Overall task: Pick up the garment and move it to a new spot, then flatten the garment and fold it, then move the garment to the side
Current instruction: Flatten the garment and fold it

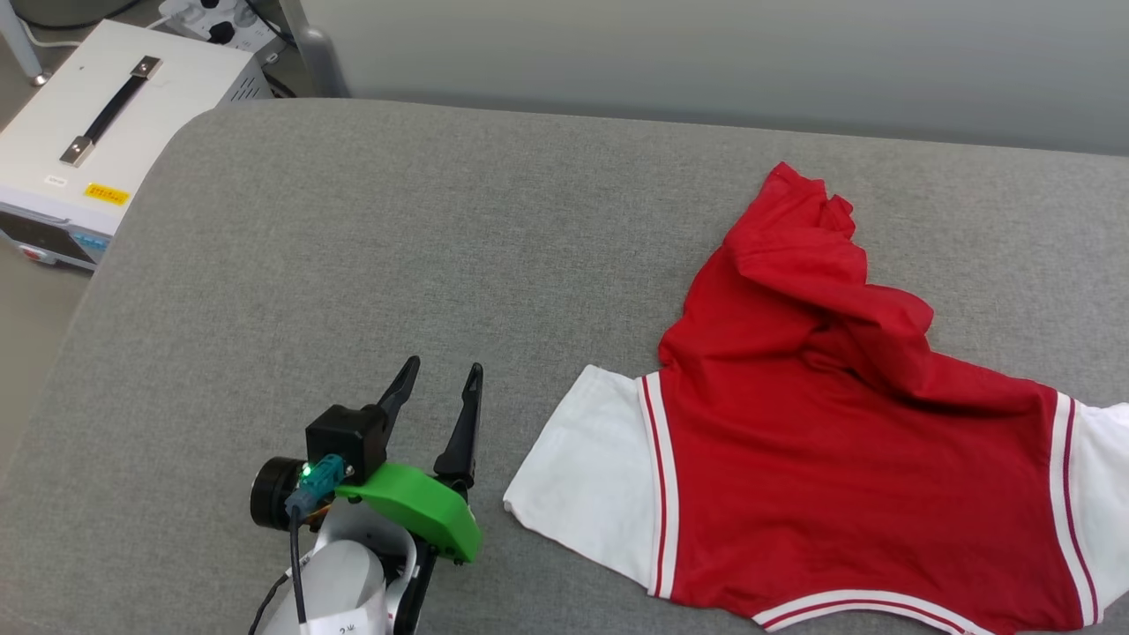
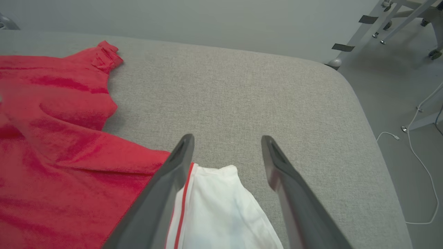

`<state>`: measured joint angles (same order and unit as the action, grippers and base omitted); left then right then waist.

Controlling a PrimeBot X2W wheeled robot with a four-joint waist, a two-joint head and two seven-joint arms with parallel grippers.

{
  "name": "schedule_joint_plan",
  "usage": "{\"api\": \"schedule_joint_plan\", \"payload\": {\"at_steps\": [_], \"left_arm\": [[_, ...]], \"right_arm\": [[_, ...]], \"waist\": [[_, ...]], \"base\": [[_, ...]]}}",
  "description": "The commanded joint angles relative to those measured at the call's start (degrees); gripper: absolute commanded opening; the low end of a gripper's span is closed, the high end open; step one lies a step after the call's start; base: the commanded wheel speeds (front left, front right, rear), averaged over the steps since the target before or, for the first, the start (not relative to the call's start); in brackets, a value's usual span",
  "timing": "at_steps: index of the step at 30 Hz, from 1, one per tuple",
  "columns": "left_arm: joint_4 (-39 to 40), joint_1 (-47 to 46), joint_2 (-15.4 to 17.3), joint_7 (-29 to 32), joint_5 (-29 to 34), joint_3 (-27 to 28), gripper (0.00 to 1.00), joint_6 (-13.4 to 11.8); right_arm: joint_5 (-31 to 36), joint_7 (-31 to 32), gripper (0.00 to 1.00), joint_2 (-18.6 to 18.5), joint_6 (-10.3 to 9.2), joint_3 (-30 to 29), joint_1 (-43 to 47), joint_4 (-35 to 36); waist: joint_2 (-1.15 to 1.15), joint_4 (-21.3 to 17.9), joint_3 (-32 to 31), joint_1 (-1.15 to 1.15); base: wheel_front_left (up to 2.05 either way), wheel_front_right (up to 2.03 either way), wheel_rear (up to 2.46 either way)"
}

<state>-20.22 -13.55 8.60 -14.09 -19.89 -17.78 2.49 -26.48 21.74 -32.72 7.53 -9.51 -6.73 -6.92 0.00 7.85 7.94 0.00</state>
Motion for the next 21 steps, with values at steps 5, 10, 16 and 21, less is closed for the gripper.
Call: {"api": "schedule_joint_plan", "payload": {"at_steps": [5,10,16,21], "left_arm": [[2.1,2.3,-0.3,-0.5,-1.0,0.1,1.00,0.6],[4.5,4.5,-0.3,0.0,-1.8,-0.6,1.00,0.9],[8.8,5.1,0.9,6.5,-2.2,-1.9,1.00,0.6],[12.4,5.8,3.1,23.3,-3.1,-3.8,1.00,-1.7]], "right_arm": [[1.0,-10.3,1.00,6.3,-0.04,-1.5,4.8,4.5],[2.6,-18.2,1.00,11.7,-0.04,-2.3,8.8,8.8],[4.4,-21.7,1.00,16.7,-0.04,-3.0,11.4,12.9],[6.3,-21.1,1.00,18.6,-0.04,-2.6,11.6,15.4]], "waist": [[0.00,-1.9,-1.9,0.00],[0.00,-2.6,-1.9,0.00],[0.00,-3.8,-1.2,0.00],[0.00,-5.5,-0.1,0.00]], "base": [[0.00,0.00,0.00],[0.00,0.00,0.00],[0.00,0.00,0.00],[0.00,0.00,0.00]]}}
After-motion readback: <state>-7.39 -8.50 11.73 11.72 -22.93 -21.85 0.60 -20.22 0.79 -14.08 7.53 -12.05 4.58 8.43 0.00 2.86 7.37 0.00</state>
